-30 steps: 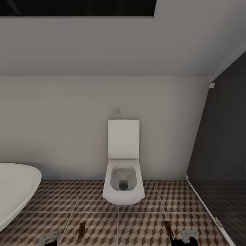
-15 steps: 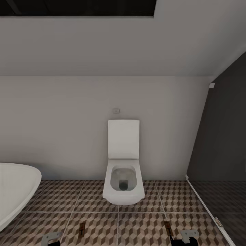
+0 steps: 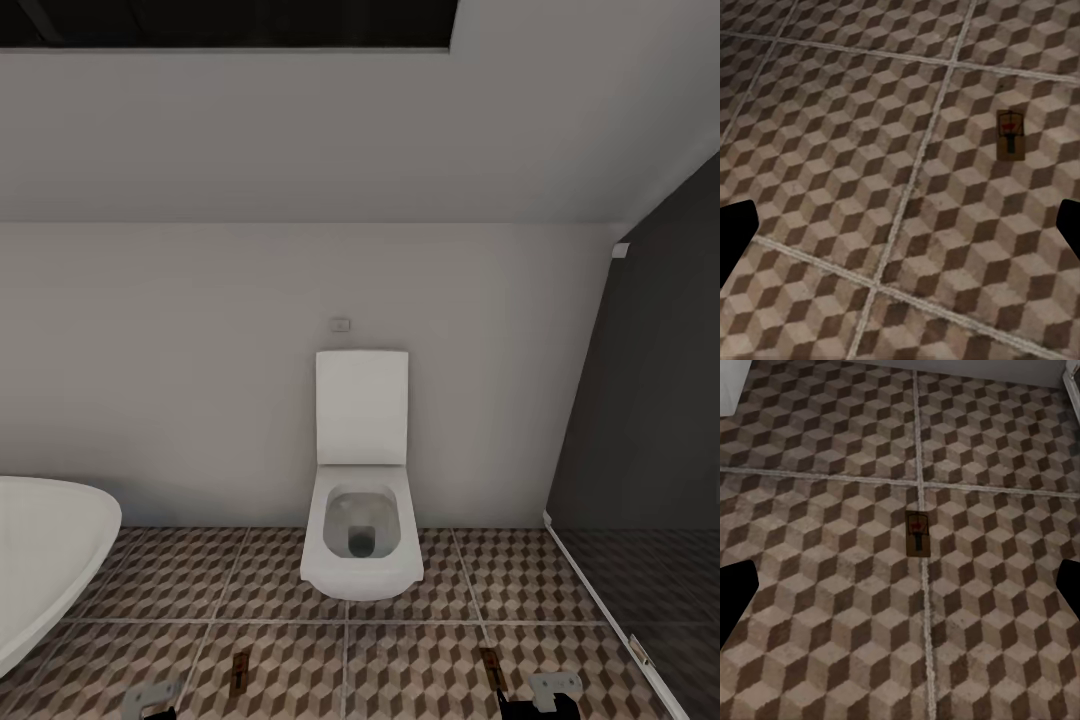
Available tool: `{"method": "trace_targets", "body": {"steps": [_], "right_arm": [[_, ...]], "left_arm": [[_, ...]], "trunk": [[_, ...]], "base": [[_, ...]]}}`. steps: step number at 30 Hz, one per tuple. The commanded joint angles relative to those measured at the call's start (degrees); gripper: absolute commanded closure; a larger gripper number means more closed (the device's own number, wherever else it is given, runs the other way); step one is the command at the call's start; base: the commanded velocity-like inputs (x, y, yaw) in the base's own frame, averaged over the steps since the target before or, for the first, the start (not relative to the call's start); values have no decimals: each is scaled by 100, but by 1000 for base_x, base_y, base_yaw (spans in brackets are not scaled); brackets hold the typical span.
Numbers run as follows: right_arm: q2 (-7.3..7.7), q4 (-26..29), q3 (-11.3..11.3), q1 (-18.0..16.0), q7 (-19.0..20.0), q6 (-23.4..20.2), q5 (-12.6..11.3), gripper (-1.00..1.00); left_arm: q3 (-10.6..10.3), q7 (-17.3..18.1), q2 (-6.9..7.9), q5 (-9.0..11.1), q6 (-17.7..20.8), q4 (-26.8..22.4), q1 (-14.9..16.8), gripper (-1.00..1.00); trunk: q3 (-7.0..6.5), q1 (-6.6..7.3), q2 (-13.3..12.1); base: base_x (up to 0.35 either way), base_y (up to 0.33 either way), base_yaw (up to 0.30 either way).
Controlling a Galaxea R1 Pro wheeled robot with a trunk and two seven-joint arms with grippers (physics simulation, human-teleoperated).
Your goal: Take the four mousetraps from the cabinet in the bathroom and place them on the bathroom floor. Make sure all four end up on the same floor surface, and ensure that at least two of them are either under or directly next to the same bathroom sink.
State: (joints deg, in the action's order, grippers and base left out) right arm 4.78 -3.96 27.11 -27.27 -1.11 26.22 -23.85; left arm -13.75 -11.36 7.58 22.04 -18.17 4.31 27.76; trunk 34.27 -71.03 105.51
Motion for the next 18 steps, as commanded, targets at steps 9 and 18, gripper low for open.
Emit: {"method": "trace_targets", "body": {"steps": [9,18], "right_arm": [[-3,-17,48,-7,-12,25,-24,-100],[-3,-17,48,-7,-12,26,-24,-100]], "left_arm": [[-49,-4,-32,37,-44,18,-61,-100],[-49,-6,-61,37,-46,18,-69,-100]], "trunk": [[6,1,3],[6,1,3]], "base": [[0,0,0],[0,0,0]]}}
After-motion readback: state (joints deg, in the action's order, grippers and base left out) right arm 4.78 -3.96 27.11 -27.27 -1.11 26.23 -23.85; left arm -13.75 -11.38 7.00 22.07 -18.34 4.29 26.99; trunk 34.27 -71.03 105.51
